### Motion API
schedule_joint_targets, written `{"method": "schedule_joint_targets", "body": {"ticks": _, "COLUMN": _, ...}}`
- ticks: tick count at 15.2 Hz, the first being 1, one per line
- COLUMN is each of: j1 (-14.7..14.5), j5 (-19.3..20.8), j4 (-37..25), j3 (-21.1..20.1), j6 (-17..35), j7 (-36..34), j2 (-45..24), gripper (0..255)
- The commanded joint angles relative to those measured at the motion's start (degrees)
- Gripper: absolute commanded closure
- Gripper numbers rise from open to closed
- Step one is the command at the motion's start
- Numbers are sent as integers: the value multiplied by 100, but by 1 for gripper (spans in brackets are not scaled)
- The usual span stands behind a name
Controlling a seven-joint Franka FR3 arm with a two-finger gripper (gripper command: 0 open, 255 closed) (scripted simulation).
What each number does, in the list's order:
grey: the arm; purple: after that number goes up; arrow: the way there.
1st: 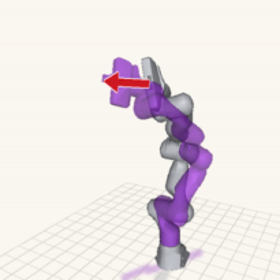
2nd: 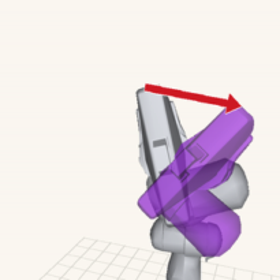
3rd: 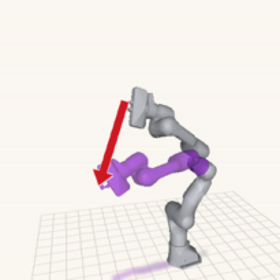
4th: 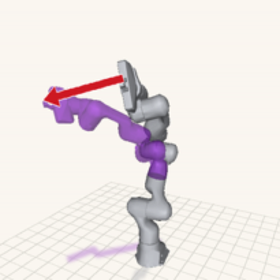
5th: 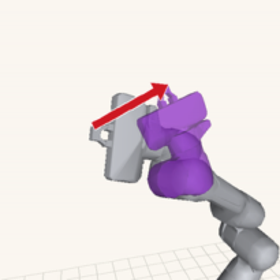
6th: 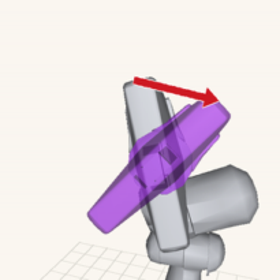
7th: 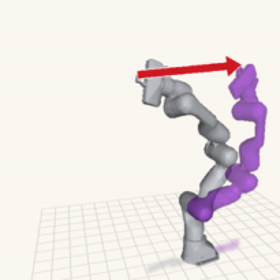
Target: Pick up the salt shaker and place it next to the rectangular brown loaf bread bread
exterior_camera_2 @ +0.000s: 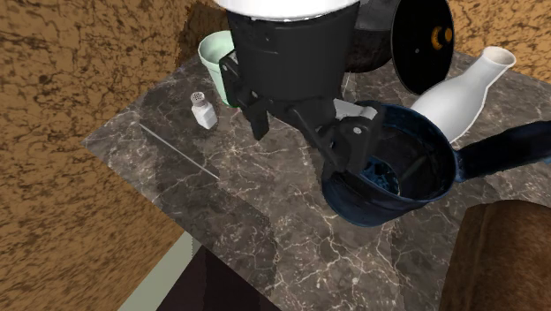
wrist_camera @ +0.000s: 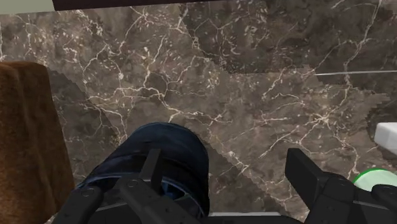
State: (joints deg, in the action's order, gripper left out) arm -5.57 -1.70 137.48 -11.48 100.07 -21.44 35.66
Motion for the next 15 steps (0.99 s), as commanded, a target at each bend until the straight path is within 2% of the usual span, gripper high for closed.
{"method": "schedule_joint_targets", "body": {"ticks": 1, "j1": -66, "j5": -85, "j4": -119, "j3": -237, "j6": 189, "j7": -257, "j2": -311, "gripper": 0}}
{"method": "schedule_joint_targets", "body": {"ticks": 8, "j1": -207, "j5": -116, "j4": -662, "j3": -992, "j6": 770, "j7": -1118, "j2": -1473, "gripper": 0}}
{"method": "schedule_joint_targets", "body": {"ticks": 15, "j1": -318, "j5": 305, "j4": -1533, "j3": -1668, "j6": 1165, "j7": -2105, "j2": -2877, "gripper": 0}}
